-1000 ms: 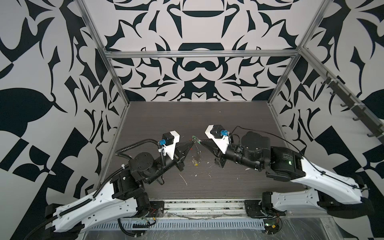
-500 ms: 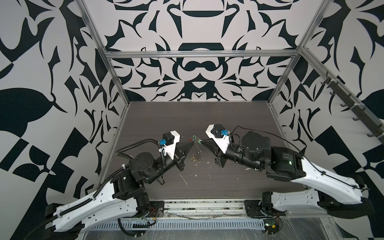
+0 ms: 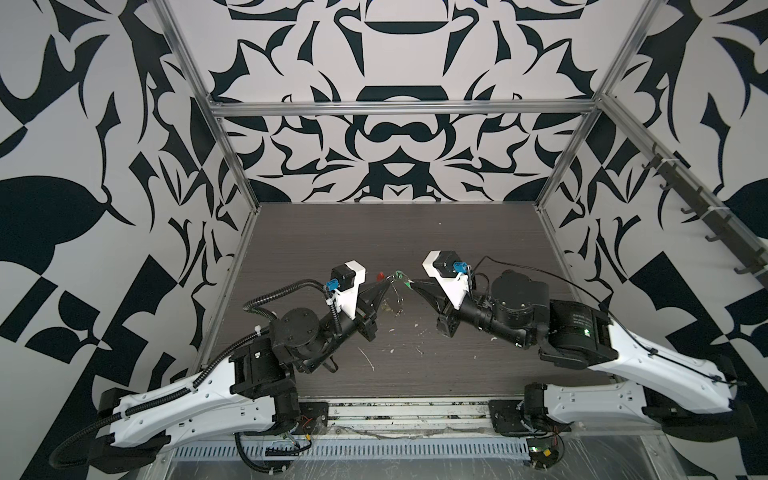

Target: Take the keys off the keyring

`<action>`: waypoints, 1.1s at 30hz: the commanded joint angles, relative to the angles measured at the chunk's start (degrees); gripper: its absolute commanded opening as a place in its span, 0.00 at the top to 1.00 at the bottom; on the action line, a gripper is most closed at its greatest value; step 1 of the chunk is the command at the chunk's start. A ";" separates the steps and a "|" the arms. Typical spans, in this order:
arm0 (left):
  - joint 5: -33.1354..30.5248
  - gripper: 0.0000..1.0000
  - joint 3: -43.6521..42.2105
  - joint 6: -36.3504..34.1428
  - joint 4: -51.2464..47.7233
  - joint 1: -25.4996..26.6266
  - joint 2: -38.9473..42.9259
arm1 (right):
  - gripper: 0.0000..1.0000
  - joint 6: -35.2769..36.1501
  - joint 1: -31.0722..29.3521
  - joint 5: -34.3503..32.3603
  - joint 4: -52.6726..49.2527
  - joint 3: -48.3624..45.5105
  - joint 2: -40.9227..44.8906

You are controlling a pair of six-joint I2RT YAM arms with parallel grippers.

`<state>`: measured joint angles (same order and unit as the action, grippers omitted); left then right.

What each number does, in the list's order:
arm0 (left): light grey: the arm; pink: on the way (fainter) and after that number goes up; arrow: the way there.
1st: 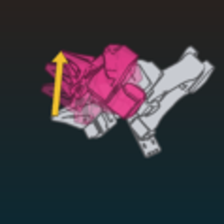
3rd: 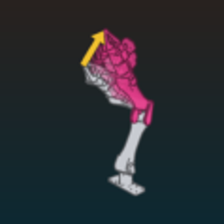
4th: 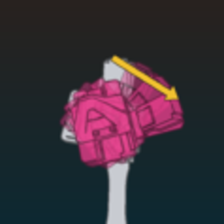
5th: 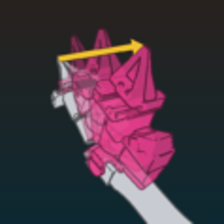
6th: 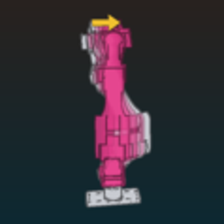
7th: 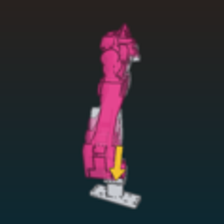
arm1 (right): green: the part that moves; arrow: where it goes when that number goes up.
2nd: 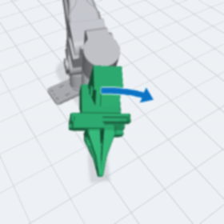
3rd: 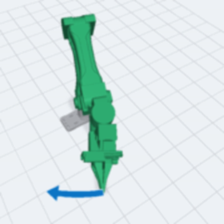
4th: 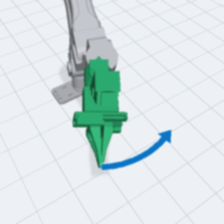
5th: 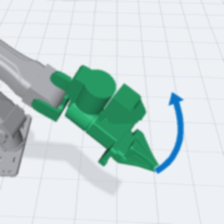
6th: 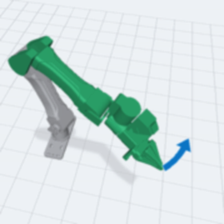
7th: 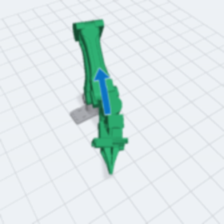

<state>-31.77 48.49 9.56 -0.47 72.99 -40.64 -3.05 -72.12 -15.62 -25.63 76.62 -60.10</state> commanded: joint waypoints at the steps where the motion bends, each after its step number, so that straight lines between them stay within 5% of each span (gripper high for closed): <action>1: -4.97 1.00 0.43 0.40 3.21 -0.14 1.36 | 1.00 -1.55 -0.39 -1.78 3.74 -0.47 2.05; 19: -13.60 1.00 -3.21 0.50 11.97 -0.04 2.84 | 1.00 -4.15 -0.61 -0.66 5.93 -5.41 3.82; 33: -11.92 1.00 -3.97 0.10 15.35 -0.04 4.72 | 1.00 -6.62 -1.06 -0.63 6.36 -11.20 4.16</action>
<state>-37.26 43.77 9.39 7.88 73.91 -38.24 -8.32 -72.53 -15.97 -16.12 66.72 -57.54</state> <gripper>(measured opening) 0.047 0.043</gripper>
